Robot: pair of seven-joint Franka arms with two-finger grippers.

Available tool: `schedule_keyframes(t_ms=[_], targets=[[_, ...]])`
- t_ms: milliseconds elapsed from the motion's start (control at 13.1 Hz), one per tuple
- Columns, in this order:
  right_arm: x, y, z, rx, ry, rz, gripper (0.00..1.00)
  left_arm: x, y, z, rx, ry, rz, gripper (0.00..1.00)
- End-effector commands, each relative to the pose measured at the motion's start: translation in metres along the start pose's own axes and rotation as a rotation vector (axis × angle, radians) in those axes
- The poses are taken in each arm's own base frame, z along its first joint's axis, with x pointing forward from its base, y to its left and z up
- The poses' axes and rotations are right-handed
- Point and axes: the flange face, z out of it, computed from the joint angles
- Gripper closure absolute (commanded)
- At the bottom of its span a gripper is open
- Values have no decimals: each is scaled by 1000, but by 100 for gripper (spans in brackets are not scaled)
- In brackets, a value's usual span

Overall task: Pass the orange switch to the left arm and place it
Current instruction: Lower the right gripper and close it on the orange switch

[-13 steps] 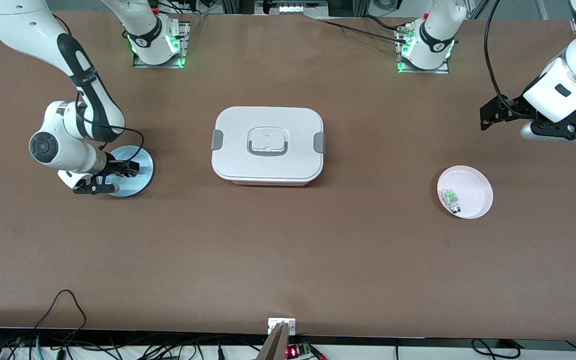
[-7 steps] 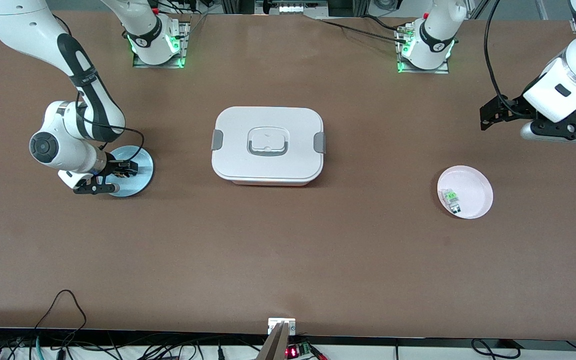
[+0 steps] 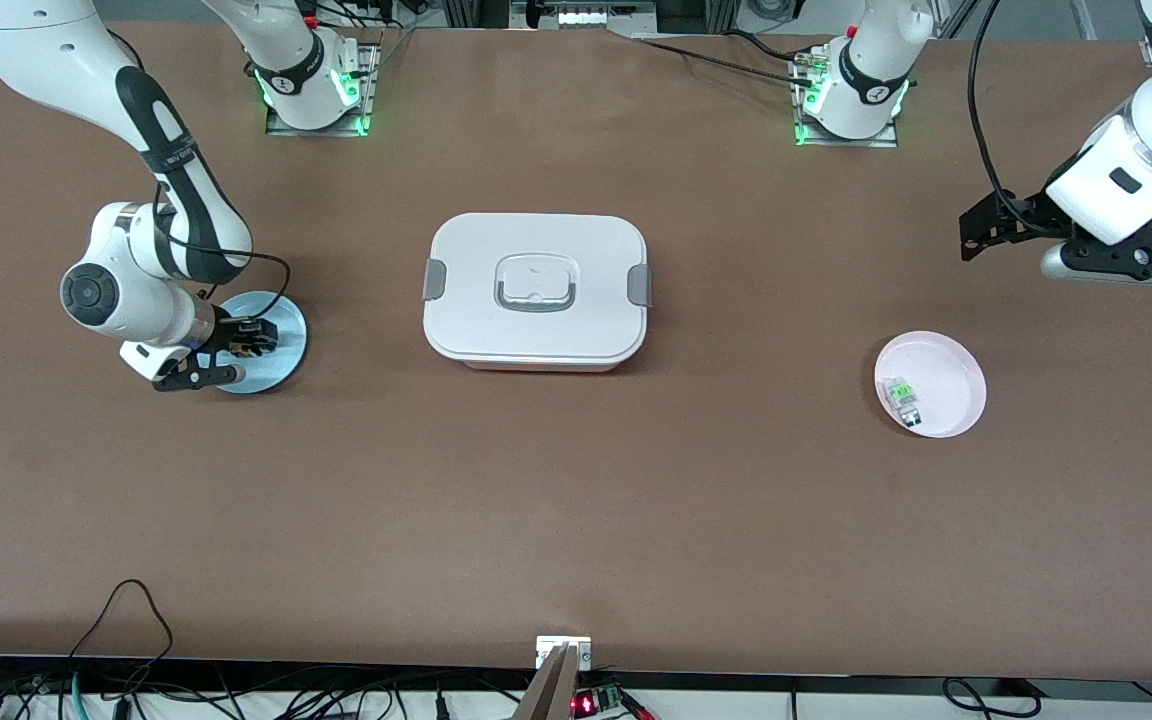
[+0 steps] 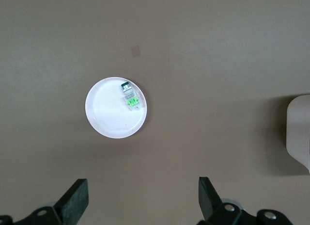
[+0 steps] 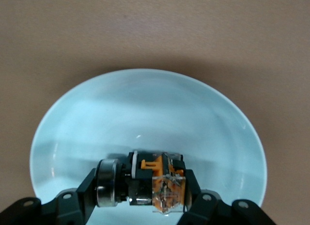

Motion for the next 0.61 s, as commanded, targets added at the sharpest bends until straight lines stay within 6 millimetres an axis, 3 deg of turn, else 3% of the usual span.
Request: schedule_keyframes(t_ms=[0,229,535], targets=[[3,-5,-18,1,34,-55,67,2,1,-6,13,-2,3,0],[4,-7,-24,0,45,-68,67,2,1,-6,13,-2,3,0],[3,-13,-46,-3,58,-81,67,2,1,-6,13,-2,3,0]])
